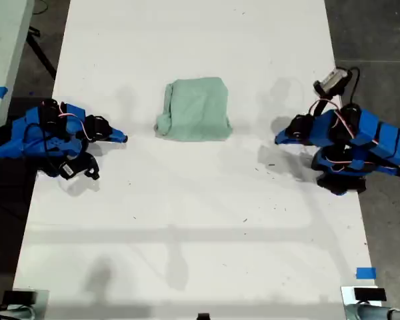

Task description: Fold t-shirt

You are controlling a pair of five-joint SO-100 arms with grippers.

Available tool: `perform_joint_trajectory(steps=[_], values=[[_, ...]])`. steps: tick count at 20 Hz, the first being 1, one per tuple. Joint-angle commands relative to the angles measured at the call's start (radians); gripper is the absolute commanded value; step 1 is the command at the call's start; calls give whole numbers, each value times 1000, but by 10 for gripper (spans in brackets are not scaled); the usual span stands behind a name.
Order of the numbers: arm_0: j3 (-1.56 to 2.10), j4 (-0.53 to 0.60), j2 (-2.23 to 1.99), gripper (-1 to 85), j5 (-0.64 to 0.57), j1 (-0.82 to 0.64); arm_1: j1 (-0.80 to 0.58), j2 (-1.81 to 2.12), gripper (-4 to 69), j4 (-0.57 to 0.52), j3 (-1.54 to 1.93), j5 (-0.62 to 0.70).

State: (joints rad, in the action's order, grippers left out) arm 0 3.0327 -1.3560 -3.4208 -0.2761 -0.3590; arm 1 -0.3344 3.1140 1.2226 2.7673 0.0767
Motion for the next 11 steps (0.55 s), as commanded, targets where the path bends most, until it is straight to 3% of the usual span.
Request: perform_joint_trajectory(steps=[1, 3, 5, 7, 8, 11], values=[[-8, -2, 0, 53, 3, 9, 121, 305, -13, 37, 276, -219], [-8, -2, 0, 53, 3, 9, 166, 276, -8, -2, 295, -281], [-8, -2, 0, 53, 3, 8, 160, 316, -2, 9, 291, 5], [-8, -2, 0, 53, 3, 8, 161, 316, -3, 9, 291, 459], [-8, -2, 0, 53, 3, 6, 178, 316, -3, 9, 291, 528], [-8, -2, 0, 53, 3, 6, 179, 316, -4, 9, 291, 531]])
